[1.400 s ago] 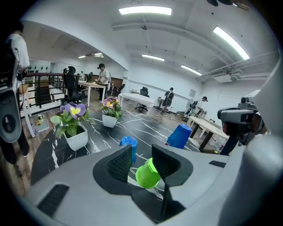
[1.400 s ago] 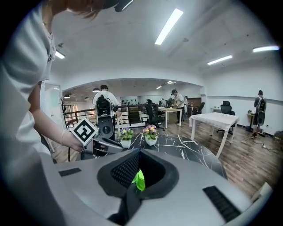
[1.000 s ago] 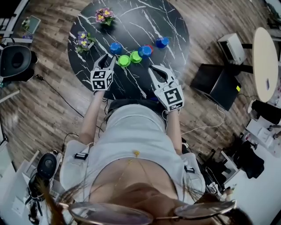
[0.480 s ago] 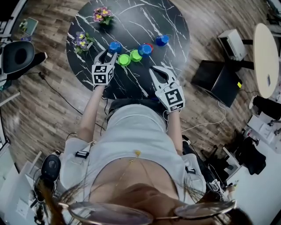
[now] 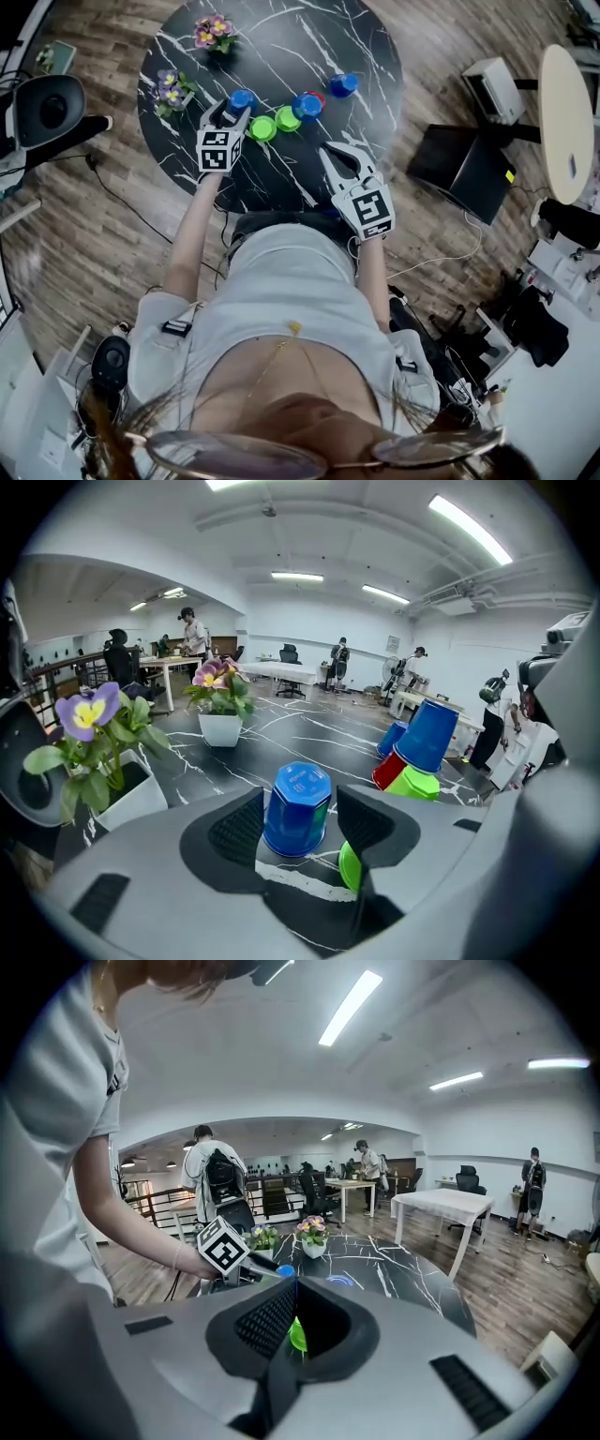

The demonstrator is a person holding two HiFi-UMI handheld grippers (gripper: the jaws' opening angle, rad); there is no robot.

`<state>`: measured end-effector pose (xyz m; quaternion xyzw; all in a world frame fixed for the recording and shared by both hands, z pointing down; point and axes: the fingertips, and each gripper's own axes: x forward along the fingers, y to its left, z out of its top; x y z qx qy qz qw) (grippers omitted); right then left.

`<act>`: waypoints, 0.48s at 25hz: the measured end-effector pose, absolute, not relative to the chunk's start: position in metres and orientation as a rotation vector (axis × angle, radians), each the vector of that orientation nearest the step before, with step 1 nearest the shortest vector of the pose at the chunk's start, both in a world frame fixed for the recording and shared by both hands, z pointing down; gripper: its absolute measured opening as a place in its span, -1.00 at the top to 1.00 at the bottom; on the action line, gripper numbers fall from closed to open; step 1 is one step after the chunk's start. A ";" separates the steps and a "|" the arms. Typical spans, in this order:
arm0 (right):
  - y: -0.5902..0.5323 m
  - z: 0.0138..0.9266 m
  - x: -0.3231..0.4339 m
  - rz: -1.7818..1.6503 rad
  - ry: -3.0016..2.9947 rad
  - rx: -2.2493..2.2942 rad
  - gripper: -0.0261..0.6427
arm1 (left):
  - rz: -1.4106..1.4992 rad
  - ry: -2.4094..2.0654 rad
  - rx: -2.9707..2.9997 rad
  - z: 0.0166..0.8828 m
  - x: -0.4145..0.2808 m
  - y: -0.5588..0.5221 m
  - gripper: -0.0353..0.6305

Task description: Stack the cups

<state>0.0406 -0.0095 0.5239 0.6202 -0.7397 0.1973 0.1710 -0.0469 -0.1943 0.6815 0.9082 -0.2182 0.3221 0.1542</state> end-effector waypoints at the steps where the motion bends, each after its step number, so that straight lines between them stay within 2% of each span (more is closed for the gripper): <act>1: -0.009 0.525 0.041 0.565 -2.098 1.761 0.87 | 0.929 -0.620 2.607 0.683 -0.046 -0.195 0.16; 12: -0.005 0.532 0.045 0.598 -2.074 1.767 0.87 | 1.000 -0.591 2.613 0.699 -0.034 -0.199 0.10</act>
